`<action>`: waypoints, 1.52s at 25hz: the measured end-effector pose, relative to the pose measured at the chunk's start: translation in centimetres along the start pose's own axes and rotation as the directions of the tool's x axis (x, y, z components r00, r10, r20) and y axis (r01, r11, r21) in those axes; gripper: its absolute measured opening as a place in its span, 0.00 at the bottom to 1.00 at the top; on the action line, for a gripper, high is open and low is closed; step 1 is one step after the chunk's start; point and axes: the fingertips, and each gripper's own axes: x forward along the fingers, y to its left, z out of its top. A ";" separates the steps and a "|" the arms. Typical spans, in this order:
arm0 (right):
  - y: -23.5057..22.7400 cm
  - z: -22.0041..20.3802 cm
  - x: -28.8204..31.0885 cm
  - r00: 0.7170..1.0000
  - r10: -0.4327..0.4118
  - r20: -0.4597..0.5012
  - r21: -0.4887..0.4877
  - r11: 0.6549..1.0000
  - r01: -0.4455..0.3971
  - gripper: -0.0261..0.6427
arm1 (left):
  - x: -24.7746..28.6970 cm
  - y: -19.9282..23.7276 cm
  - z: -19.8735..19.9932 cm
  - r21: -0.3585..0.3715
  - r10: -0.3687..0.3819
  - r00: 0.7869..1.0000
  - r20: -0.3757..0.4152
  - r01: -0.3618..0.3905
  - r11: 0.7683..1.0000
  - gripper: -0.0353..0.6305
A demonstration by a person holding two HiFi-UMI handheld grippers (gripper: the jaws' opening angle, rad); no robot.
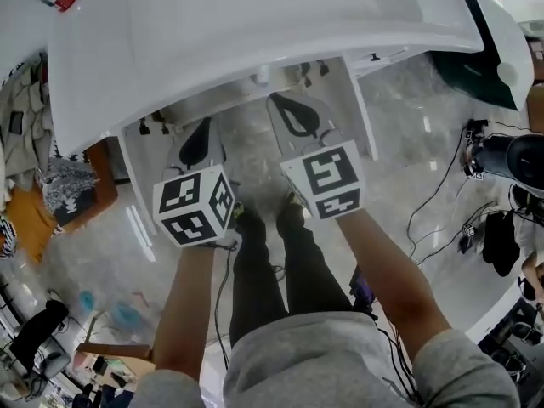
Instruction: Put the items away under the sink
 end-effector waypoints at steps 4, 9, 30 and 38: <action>-0.3 4.4 -4.9 0.999 -0.008 0.036 -0.033 0.999 0.009 0.04 | -5.0 -1.9 4.2 0.055 -0.028 0.998 0.060 0.024 0.998 0.07; -0.8 8.6 -12.7 0.997 -0.002 0.079 -0.042 0.999 0.005 0.04 | -11.8 -5.7 7.4 0.103 -0.045 0.992 0.121 0.032 0.994 0.07; -2.6 10.8 -30.0 0.977 0.063 0.205 0.037 0.997 -0.072 0.04 | -25.8 -16.8 9.4 0.076 0.003 0.958 0.287 -0.026 0.997 0.07; -5.3 12.3 -29.3 0.972 0.040 0.232 0.037 0.998 -0.050 0.04 | -24.2 -17.7 10.6 0.135 0.002 0.954 0.301 -0.045 0.990 0.07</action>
